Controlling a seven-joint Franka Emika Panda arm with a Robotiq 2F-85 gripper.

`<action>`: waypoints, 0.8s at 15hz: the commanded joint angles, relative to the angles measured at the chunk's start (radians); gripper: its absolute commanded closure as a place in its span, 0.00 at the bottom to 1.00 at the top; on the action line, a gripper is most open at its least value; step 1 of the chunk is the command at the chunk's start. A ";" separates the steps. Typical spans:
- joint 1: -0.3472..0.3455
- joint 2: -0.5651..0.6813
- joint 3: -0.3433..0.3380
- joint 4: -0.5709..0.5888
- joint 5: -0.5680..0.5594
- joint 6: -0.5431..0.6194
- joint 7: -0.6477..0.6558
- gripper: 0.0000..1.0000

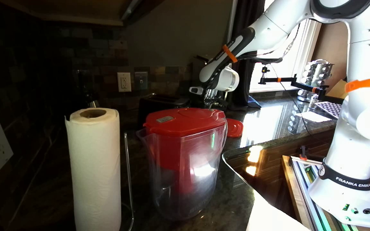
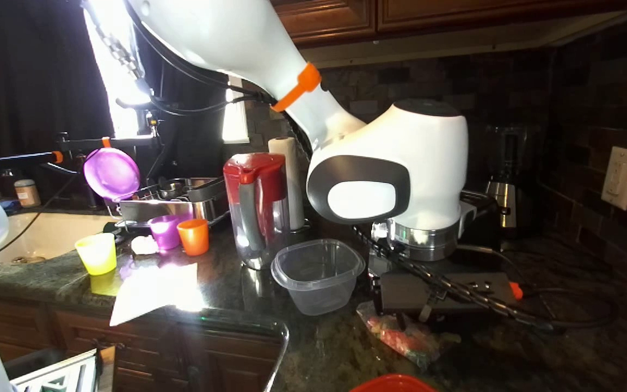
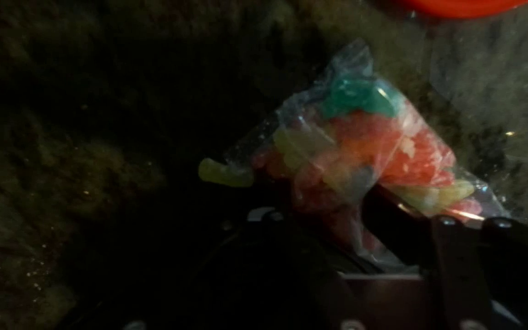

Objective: Uncover the lunchbox and put the plastic inside it

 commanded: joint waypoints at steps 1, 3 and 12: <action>0.000 0.007 -0.007 -0.024 -0.046 0.018 0.017 0.86; -0.003 -0.017 -0.011 -0.035 -0.055 0.011 0.019 0.99; -0.020 -0.113 -0.028 -0.096 -0.035 -0.010 -0.007 0.99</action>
